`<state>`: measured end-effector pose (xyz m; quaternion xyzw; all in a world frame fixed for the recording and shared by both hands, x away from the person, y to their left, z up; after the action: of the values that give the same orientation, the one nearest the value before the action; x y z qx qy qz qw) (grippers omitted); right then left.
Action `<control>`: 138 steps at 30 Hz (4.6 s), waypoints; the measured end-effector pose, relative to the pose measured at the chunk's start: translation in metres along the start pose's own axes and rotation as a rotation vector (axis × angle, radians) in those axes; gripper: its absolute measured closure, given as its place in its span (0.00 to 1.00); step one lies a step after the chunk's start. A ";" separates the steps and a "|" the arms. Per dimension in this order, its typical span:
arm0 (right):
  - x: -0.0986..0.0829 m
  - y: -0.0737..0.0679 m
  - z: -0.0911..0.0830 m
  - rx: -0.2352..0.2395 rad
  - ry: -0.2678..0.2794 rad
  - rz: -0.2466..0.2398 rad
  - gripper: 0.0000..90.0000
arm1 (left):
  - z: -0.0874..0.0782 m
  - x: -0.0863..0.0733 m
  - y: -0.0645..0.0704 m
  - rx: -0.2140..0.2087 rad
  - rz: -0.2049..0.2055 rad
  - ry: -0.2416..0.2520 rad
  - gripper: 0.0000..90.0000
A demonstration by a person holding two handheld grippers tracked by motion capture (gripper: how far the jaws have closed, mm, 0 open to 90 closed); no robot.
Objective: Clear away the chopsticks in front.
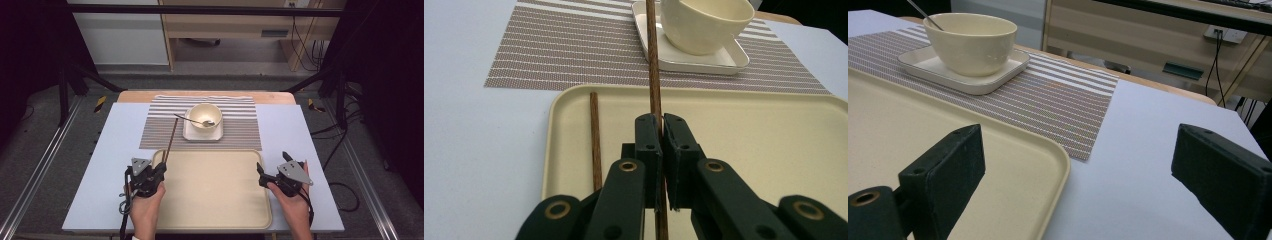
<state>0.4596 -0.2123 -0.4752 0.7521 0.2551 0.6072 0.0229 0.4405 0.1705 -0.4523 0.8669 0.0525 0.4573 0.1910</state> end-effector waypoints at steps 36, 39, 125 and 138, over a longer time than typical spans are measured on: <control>0.000 -0.004 0.001 0.013 -0.001 -0.001 0.08 | -0.043 -0.059 -0.008 0.054 -0.060 -0.005 0.95; 0.000 -0.005 0.000 0.016 -0.004 0.001 0.08 | -0.044 -0.062 -0.009 0.061 -0.062 -0.006 0.95; 0.000 -0.007 0.002 0.037 -0.010 -0.007 0.08 | -0.034 -0.084 -0.016 0.096 -0.067 -0.046 0.94; 0.000 -0.008 0.002 0.038 -0.013 -0.015 0.08 | -0.039 -0.060 -0.012 0.080 -0.031 0.024 0.81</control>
<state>0.4591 -0.2050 -0.4783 0.7545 0.2719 0.5972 0.0148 0.3750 0.1769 -0.4838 0.8675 0.0862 0.4622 0.1627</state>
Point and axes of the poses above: each handheld gripper's, and its own axes: z roughly forward along the jaws, x roughly out of its top, y roughly to its right, the point moved 3 cm from there along z, roughly forward along the jaws, and after that the axes turned 12 degrees about -z, right-handed, at the moved point
